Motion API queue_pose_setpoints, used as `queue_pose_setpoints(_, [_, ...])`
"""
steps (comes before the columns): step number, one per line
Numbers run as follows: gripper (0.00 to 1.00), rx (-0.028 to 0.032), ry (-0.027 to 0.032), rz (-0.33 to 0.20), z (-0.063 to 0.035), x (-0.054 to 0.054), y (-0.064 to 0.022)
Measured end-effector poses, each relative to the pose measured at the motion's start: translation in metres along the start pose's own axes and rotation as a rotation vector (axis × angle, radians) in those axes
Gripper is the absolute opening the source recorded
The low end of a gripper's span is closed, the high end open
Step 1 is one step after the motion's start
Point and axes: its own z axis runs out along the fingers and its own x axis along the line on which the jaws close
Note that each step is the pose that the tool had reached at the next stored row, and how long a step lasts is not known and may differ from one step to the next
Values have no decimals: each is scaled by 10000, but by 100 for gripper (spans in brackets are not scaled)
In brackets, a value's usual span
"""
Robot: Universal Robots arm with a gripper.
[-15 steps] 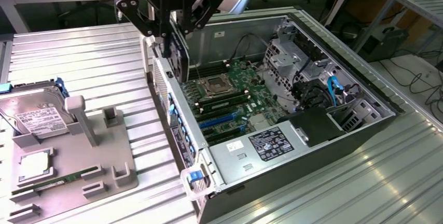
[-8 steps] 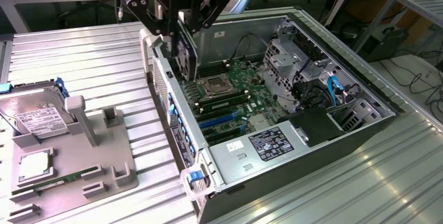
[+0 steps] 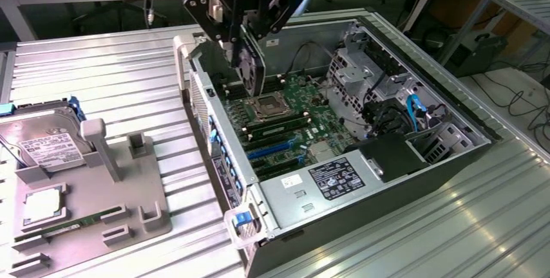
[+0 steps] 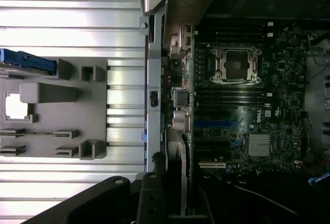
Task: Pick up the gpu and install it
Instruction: 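Pick up the gpu and move the gpu toward the slot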
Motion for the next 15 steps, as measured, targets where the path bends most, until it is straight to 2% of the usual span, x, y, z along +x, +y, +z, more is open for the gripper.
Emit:
queue_pose_setpoints(8, [28,1,1,-1,4,-194,-2])
queue_pose_setpoints(15, [28,1,1,-1,12,-476,-5])
